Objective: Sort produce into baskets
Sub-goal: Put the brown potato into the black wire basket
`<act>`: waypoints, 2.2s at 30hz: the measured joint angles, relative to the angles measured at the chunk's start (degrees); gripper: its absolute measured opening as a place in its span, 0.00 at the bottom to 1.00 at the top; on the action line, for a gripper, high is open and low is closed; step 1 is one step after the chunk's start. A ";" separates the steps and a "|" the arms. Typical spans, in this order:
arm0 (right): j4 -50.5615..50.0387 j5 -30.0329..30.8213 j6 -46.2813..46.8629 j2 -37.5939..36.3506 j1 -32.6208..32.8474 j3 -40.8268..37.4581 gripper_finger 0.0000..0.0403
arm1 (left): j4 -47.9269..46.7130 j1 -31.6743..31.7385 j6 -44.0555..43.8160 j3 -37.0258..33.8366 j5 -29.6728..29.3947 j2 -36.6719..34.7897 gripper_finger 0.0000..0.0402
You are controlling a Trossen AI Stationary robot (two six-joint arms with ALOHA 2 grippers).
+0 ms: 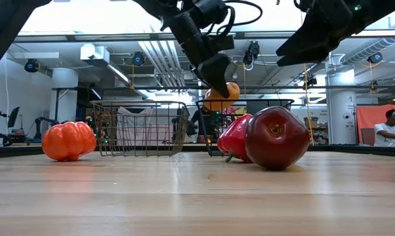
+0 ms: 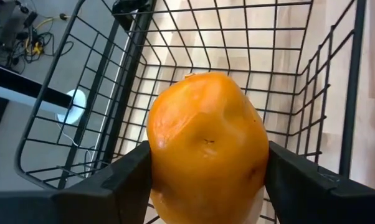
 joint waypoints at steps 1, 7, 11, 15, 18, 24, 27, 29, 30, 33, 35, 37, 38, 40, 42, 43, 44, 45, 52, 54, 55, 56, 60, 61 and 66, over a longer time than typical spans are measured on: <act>0.02 0.00 0.00 -0.01 0.00 0.00 0.81 | 0.01 -0.01 0.00 0.00 0.01 0.01 0.62; 0.04 -0.11 -0.04 0.01 0.00 0.00 0.81 | 0.02 -0.04 -0.04 0.00 0.02 0.02 0.70; 0.07 -0.11 -0.10 0.01 0.00 0.00 0.81 | 0.04 -0.04 -0.20 0.00 0.02 0.02 0.73; 0.07 -0.11 -0.31 0.01 0.00 0.00 0.81 | 0.04 -0.04 -0.22 -0.02 0.01 0.02 0.73; 0.07 -0.11 -0.37 0.01 0.00 0.00 0.81 | 0.04 -0.04 -0.22 -0.02 0.01 0.02 0.73; 0.08 -0.11 -0.55 0.01 0.00 0.00 0.81 | 0.04 -0.04 -0.24 -0.04 0.02 0.02 0.72; 0.07 -0.15 -0.59 0.01 0.00 0.00 0.81 | 0.04 -0.04 -0.70 -0.09 0.00 0.02 0.72; 0.07 -0.17 -0.59 0.01 0.00 0.00 0.81 | 0.07 -0.04 -1.19 -0.09 0.02 0.02 0.72; 0.07 -0.17 -0.61 0.01 0.00 0.00 0.81 | 0.19 -0.04 -1.57 -0.09 0.02 0.02 0.72; 0.07 -0.20 -0.66 0.01 0.00 0.00 0.81 | 0.43 -0.04 -2.28 -0.09 0.22 0.02 0.72; 0.07 -0.22 -0.63 0.01 0.02 0.00 0.81 | 0.45 -0.04 -2.61 -0.09 1.05 0.02 0.72; 0.07 -0.24 -0.63 0.01 0.00 0.00 0.81 | 0.44 -0.04 -2.97 -0.13 1.50 0.02 0.72; 0.07 -0.26 -0.66 0.01 0.02 0.00 0.81 | 0.43 -0.04 -3.05 -0.13 1.51 0.02 0.72; 0.07 -0.26 -0.63 0.01 0.01 0.00 0.81 | 0.41 -0.04 -3.26 -0.13 1.50 0.02 0.72; 0.07 -0.27 -0.63 0.01 0.01 0.00 0.81 | 0.41 -0.04 -3.28 -0.13 1.51 0.02 0.72; 0.07 -0.27 -0.63 0.01 0.01 0.00 0.81 | 0.41 -0.04 -3.26 -0.13 1.51 0.02 0.72; 0.07 -0.28 -0.63 0.02 0.02 0.00 0.81 | 0.41 -0.04 -3.28 -0.13 1.51 0.02 0.72; 0.07 -0.28 -0.63 0.01 0.02 0.00 0.81 | 0.39 -0.04 -3.28 -0.13 1.64 0.02 0.72; 0.07 -0.27 -0.63 0.02 0.02 0.00 0.81 | 0.42 -0.05 -3.69 -0.13 4.53 0.02 0.72; 0.07 -0.26 -0.63 0.03 0.01 0.00 0.81 | 0.41 -0.08 -3.25 -0.13 4.52 0.02 0.72; 0.07 -0.26 -0.63 0.03 0.00 0.00 0.81 | 0.41 -0.08 -3.15 -0.13 4.53 0.02 0.72; 0.07 -0.26 -0.63 0.03 0.00 0.00 0.81 | 0.41 -0.08 -2.93 -0.13 4.53 0.02 0.72; 0.07 -0.26 -0.63 0.01 0.01 0.00 0.81 | -0.04 -0.08 -1.99 -0.13 4.51 0.02 0.73; 0.07 -0.26 -0.63 0.03 0.01 0.00 0.81 | -0.08 -0.08 -1.92 -0.13 4.51 0.02 0.73; 0.07 -0.26 -0.63 0.03 0.02 0.00 0.81 | -0.03 -0.04 -1.95 -0.13 4.50 0.02 0.75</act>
